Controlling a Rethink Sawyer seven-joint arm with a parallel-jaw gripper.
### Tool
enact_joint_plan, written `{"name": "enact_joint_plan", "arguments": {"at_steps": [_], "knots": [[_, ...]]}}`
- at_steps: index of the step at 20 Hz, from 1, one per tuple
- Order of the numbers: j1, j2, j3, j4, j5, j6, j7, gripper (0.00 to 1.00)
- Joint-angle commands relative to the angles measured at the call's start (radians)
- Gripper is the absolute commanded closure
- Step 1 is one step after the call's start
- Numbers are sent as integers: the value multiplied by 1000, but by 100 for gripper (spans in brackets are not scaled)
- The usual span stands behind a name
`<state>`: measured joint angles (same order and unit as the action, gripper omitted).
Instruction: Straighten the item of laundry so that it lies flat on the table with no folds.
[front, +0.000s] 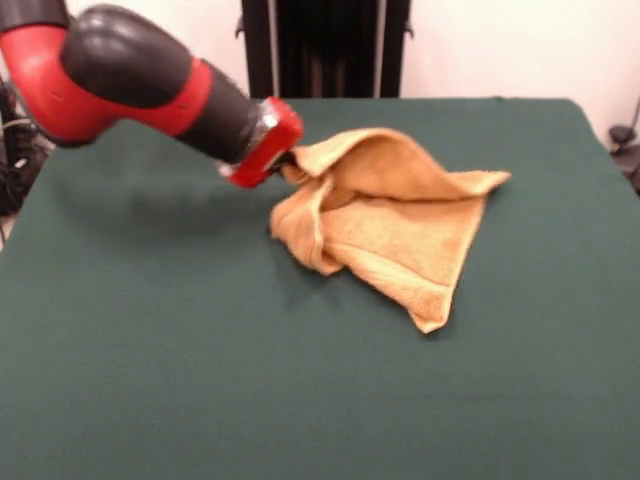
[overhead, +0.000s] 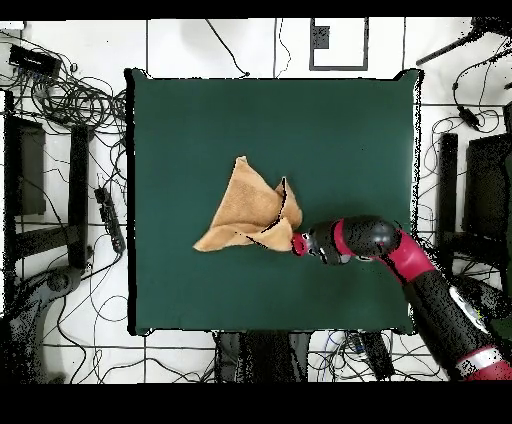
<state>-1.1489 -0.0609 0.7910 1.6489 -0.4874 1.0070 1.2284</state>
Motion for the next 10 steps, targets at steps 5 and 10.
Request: {"name": "enact_joint_plan", "arguments": {"at_steps": [5, 10], "knots": [[136, 44, 42, -110, -180, 293, -635, 100], [138, 55, 13, -148, -214, 299, -673, 100]]}}
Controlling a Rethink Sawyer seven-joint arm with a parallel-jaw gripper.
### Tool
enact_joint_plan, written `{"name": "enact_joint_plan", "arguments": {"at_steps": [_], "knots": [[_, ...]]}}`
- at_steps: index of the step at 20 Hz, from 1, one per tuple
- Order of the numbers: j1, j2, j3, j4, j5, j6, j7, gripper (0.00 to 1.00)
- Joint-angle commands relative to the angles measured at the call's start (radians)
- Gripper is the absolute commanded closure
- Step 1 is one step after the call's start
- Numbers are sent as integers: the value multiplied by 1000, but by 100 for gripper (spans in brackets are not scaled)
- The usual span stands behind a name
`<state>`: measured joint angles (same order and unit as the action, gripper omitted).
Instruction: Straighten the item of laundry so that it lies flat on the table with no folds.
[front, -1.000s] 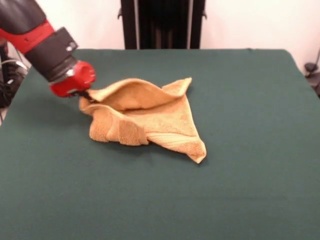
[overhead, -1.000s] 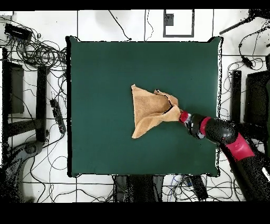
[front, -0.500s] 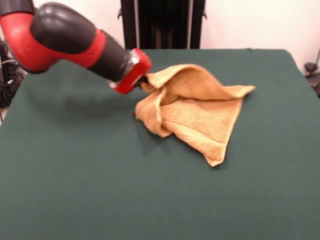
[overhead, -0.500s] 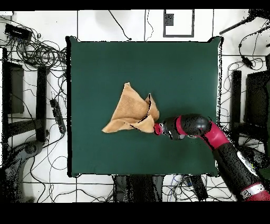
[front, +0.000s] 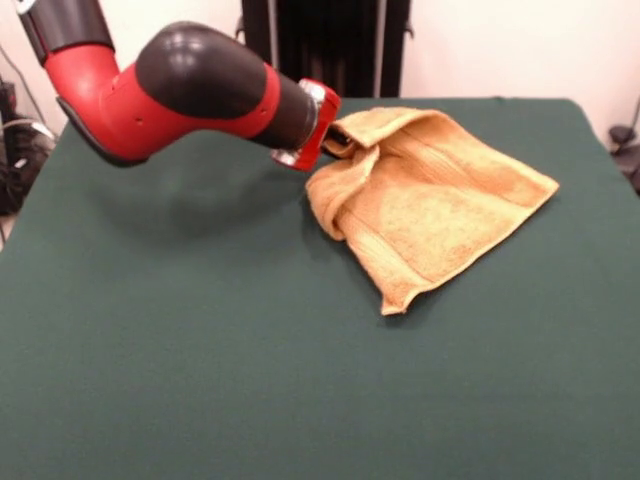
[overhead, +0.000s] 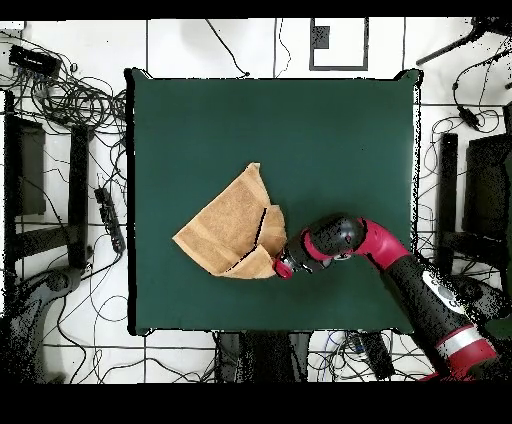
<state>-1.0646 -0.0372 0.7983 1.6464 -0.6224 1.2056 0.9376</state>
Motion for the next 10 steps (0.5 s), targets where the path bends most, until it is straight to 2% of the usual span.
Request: {"name": "enact_joint_plan", "arguments": {"at_steps": [1, 7, 10], "knots": [[58, 34, -2, -156, -92, 99, -403, 100], [76, 21, -33, -204, -142, 113, -487, 100], [83, 5, -51, -210, -125, 105, -419, 100]]}}
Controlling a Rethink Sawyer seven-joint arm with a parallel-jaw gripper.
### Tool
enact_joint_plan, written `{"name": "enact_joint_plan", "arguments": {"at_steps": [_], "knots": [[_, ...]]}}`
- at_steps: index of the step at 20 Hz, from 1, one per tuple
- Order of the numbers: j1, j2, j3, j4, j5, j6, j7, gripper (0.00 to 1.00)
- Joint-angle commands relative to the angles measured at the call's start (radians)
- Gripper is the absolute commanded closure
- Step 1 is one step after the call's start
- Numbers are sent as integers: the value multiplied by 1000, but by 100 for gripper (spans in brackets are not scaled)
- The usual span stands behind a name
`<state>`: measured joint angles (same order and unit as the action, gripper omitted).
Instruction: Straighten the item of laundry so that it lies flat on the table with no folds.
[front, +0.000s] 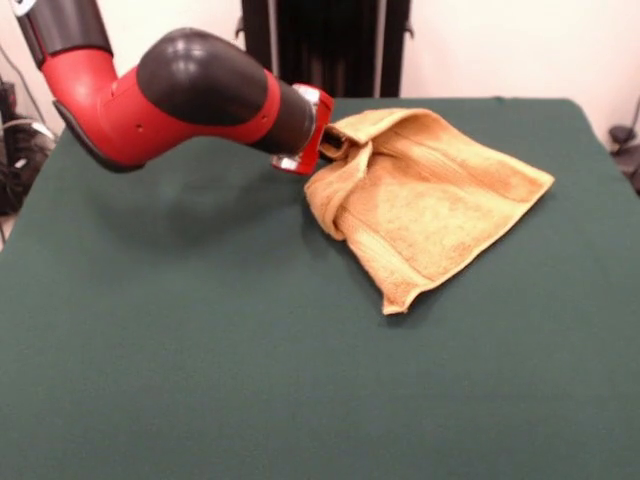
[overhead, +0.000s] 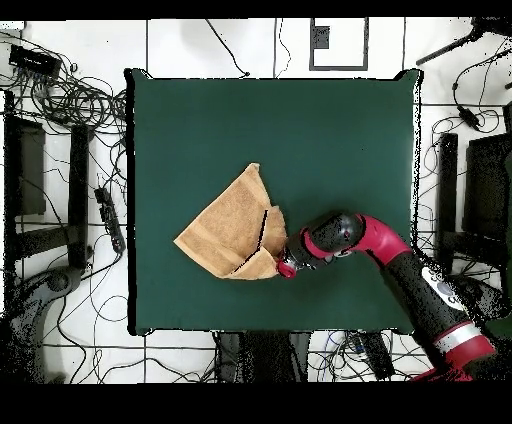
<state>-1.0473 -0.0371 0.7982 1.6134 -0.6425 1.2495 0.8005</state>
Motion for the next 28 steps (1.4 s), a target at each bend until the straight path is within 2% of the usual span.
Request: {"name": "enact_joint_plan", "arguments": {"at_steps": [1, 7, 16, 17, 20, 22, 28], "knots": [[70, 0, -53, -177, -99, 57, -260, 100], [69, -30, -75, -170, -78, -4, -102, 100], [69, -80, -116, -188, -84, -29, -20, 100], [65, -82, -119, -185, -81, -41, -27, 0], [67, -78, -118, -179, -64, -49, -4, 0], [66, -77, -95, -168, -60, -73, -30, 0], [111, -114, -108, -171, -83, -40, -28, 0]]}}
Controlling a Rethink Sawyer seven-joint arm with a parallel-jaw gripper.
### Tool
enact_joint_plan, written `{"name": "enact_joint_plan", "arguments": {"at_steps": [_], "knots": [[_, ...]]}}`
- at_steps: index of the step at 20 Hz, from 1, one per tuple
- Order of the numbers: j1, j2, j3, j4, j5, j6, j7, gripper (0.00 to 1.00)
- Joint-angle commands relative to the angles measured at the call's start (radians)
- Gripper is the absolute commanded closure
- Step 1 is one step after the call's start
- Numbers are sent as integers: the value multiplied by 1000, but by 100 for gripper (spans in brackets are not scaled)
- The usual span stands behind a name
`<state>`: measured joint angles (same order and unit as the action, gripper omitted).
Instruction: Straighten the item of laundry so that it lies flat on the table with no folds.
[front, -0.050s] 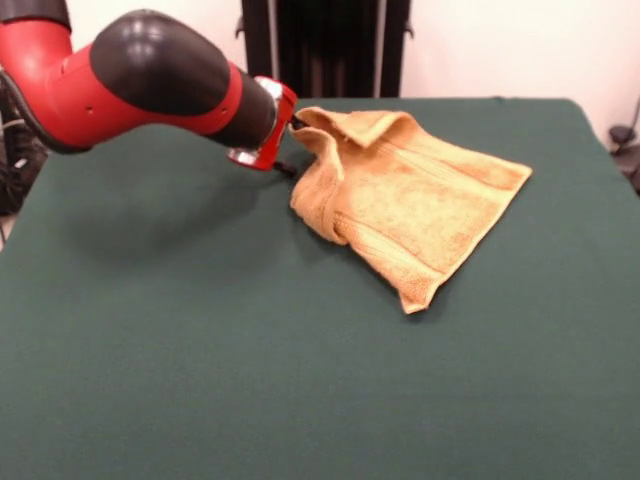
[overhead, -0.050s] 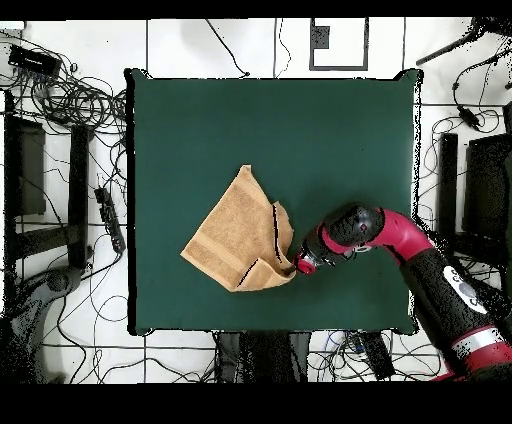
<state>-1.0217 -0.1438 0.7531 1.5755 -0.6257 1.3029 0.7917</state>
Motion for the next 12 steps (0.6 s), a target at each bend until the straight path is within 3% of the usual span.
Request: {"name": "enact_joint_plan", "arguments": {"at_steps": [1, 6, 12], "knots": [[89, -10, -63, -130, -104, -97, -24, 0], [70, -14, -64, -85, -150, -133, -96, 0], [92, -44, -62, -110, -226, -72, -215, 0]]}}
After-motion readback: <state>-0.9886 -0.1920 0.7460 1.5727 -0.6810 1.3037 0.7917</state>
